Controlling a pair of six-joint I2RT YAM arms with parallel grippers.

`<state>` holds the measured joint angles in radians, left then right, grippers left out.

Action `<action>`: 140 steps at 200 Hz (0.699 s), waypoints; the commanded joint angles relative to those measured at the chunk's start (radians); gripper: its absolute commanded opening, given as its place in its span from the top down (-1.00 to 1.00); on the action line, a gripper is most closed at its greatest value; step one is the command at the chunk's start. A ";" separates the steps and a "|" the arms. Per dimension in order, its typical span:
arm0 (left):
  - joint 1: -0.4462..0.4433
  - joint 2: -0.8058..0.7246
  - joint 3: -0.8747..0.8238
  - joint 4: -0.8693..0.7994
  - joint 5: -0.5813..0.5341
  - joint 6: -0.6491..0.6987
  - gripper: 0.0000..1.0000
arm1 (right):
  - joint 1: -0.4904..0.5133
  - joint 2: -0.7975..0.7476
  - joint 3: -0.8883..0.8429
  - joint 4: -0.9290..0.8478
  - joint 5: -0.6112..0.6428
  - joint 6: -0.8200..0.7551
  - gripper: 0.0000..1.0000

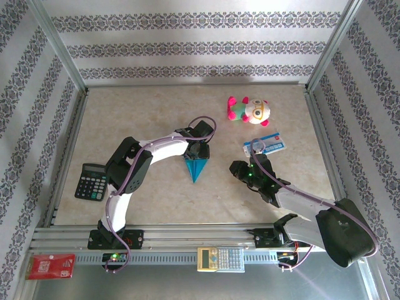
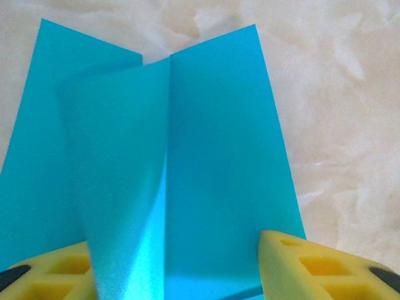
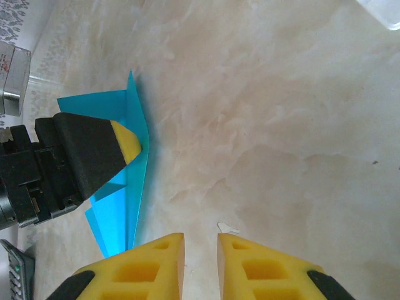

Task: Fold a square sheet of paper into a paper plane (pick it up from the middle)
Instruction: Move the paper to the center of the table.

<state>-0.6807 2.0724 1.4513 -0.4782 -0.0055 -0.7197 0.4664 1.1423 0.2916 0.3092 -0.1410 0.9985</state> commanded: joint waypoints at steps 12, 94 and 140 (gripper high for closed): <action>-0.001 -0.034 0.011 -0.048 -0.031 -0.007 -0.10 | -0.008 0.002 0.010 -0.004 -0.012 -0.015 0.57; 0.001 -0.110 0.019 -0.082 -0.068 0.036 -0.22 | -0.005 0.014 0.045 -0.029 -0.029 -0.046 0.55; 0.009 -0.173 -0.013 -0.075 -0.057 0.052 -0.22 | -0.003 0.004 0.118 -0.099 -0.024 -0.101 0.50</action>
<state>-0.6804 1.9583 1.4528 -0.5163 -0.0498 -0.6975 0.4664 1.1526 0.3557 0.2516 -0.1593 0.9501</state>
